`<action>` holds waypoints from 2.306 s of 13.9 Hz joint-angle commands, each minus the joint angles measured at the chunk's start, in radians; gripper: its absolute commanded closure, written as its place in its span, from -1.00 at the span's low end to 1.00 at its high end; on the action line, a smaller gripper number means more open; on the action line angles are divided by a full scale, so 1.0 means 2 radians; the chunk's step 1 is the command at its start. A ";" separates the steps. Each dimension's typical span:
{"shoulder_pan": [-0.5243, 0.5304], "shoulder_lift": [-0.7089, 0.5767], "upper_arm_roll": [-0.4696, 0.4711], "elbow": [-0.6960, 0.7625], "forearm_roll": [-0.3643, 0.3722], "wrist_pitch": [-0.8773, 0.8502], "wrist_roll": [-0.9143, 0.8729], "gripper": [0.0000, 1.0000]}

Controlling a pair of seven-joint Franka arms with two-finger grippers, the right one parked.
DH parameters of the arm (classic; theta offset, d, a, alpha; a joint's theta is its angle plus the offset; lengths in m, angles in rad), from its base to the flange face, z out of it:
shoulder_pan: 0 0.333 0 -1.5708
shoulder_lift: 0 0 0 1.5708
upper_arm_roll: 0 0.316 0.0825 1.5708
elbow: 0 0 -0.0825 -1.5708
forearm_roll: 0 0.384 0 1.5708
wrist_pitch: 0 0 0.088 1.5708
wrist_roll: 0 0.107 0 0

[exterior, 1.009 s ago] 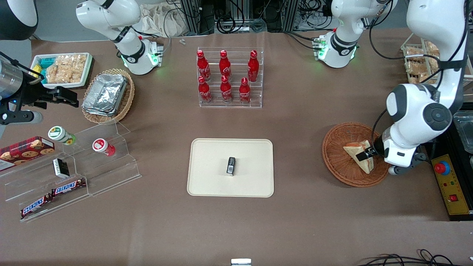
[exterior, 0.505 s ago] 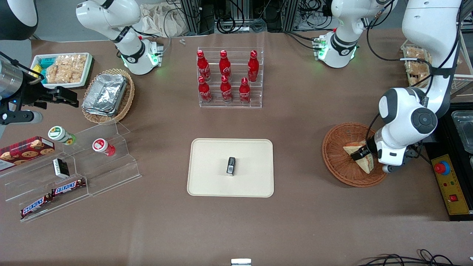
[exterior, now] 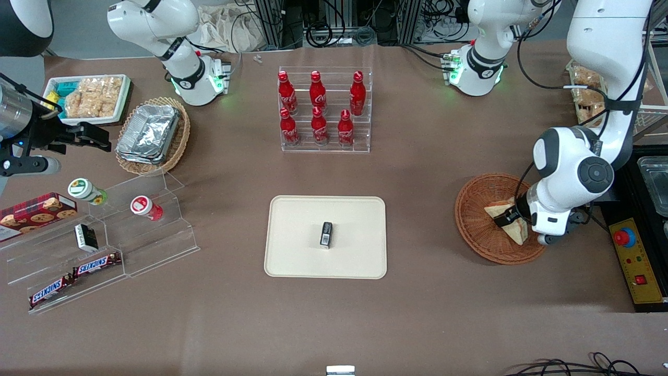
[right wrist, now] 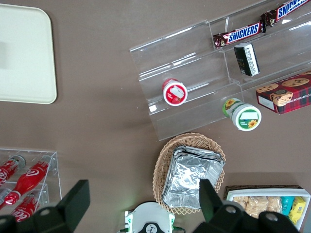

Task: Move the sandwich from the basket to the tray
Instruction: 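Lower the open left gripper around the sandwich and close it, then lift the sandwich out of the basket with the left gripper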

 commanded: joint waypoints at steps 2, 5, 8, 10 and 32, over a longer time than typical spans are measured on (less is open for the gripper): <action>0.003 -0.008 -0.004 0.046 0.019 -0.069 -0.011 -1.00; 0.003 -0.003 -0.004 0.033 0.031 -0.069 -0.013 -1.00; 0.006 0.011 -0.002 0.021 0.030 -0.067 -0.015 -1.00; 0.016 0.020 -0.001 0.020 0.030 -0.063 -0.018 -1.00; 0.007 -0.003 -0.097 0.310 -0.016 -0.332 -0.051 1.00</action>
